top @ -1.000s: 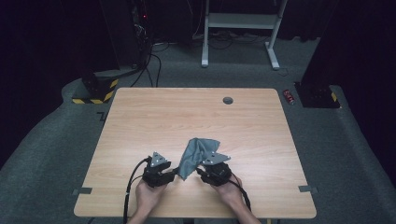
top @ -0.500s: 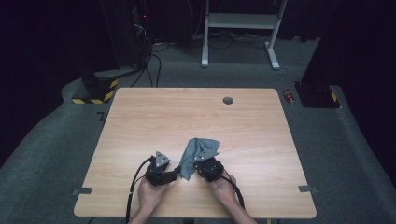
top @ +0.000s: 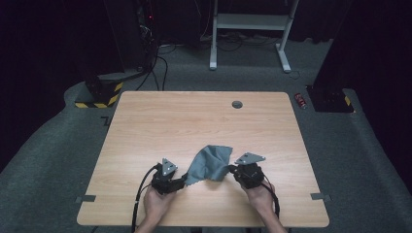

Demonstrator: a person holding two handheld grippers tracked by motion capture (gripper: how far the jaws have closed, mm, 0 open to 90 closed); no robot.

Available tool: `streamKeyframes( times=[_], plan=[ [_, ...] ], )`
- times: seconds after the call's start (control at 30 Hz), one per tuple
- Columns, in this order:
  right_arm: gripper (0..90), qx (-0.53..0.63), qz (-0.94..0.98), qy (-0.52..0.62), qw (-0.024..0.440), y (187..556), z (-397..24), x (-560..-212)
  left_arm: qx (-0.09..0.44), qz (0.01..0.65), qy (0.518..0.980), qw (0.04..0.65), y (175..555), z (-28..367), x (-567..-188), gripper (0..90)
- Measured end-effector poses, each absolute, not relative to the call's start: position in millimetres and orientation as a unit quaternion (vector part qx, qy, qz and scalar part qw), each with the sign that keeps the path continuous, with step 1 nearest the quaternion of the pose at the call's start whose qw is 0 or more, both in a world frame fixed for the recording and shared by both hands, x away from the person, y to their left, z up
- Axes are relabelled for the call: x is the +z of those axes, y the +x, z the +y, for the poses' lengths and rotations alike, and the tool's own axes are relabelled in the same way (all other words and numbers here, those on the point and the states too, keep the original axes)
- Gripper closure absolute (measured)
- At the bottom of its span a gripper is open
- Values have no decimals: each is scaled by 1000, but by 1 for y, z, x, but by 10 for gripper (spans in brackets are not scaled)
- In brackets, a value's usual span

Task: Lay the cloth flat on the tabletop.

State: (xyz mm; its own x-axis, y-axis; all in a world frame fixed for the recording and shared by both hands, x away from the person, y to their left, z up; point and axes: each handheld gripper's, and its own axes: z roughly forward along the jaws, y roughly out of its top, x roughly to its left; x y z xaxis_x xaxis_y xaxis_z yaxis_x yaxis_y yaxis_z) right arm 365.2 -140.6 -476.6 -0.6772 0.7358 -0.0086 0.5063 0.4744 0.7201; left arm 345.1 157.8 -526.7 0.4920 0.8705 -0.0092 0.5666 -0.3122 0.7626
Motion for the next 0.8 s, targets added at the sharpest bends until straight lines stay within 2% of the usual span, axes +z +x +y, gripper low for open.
streamKeyframes(
  times=[0.17,0.37,0.47,0.6,0.67,0.73,0.8],
  plan=[
    [879,317,842,407,157,372,-159,-493,207,460,782,366,345,158,-527,425],
    [708,351,823,419,155,359,-167,-489,204,463,780,368,345,158,-527,425],
    [649,363,834,382,162,344,-159,-482,177,464,789,361,344,156,-520,421],
    [594,375,843,353,159,331,-151,-478,187,440,796,372,334,148,-509,422],
    [538,357,855,336,167,324,-141,-484,190,410,811,370,327,138,-502,423],
    [554,339,862,334,175,323,-137,-492,192,396,823,359,326,133,-503,435],
    [644,325,862,346,175,326,-136,-498,188,396,829,348,328,130,-509,449]
  ],
)
